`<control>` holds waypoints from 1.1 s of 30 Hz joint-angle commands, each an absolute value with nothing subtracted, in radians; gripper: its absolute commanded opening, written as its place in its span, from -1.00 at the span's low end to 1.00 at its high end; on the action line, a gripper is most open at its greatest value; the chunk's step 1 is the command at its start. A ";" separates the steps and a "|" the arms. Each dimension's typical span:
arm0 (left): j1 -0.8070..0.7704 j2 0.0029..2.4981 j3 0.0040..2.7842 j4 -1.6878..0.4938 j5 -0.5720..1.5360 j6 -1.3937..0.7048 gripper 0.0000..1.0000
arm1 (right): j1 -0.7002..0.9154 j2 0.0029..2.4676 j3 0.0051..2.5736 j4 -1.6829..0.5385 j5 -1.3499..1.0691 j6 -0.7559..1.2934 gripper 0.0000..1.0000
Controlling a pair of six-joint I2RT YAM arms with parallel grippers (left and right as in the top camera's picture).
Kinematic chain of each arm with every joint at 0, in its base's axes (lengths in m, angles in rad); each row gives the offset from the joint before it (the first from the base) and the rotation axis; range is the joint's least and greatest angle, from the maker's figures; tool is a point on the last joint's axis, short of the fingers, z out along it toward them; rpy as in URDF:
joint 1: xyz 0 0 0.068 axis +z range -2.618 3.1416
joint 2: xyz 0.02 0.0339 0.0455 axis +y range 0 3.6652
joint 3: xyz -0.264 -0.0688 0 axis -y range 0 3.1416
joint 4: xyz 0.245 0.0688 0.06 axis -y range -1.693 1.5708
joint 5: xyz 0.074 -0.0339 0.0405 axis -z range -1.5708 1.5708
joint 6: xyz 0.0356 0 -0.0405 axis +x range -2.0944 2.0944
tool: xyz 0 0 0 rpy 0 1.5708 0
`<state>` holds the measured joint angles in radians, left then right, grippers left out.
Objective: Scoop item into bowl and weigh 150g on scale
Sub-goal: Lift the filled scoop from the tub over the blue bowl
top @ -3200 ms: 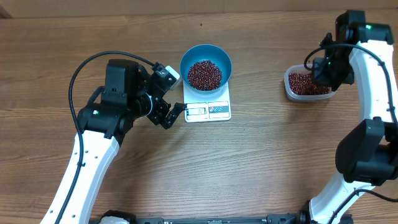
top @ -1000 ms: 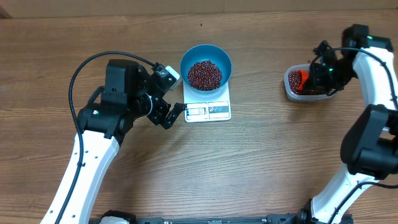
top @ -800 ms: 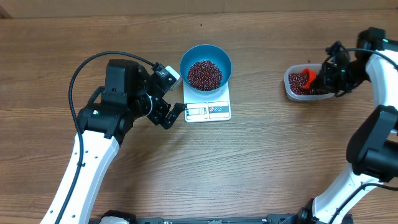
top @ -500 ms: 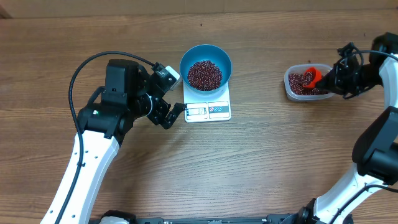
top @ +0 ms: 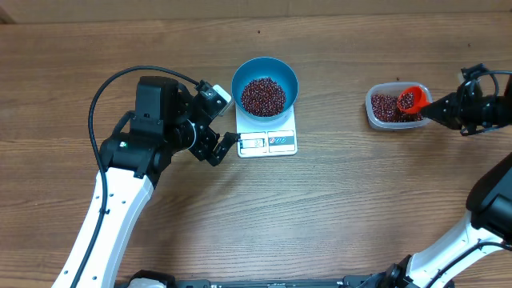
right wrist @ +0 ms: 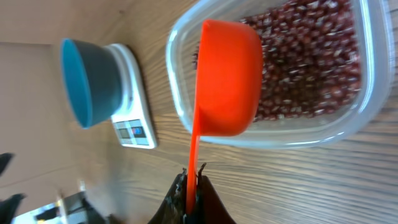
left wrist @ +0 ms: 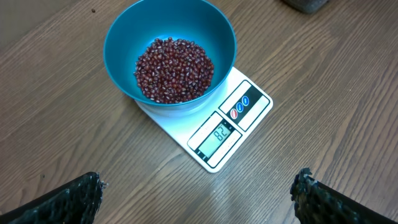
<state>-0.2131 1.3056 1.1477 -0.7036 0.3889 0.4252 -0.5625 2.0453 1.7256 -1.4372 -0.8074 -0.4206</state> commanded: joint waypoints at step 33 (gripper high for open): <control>-0.203 1.308 1.151 -0.703 0.392 0.419 0.99 | -0.138 2.056 1.734 -1.348 -1.153 -0.267 -0.93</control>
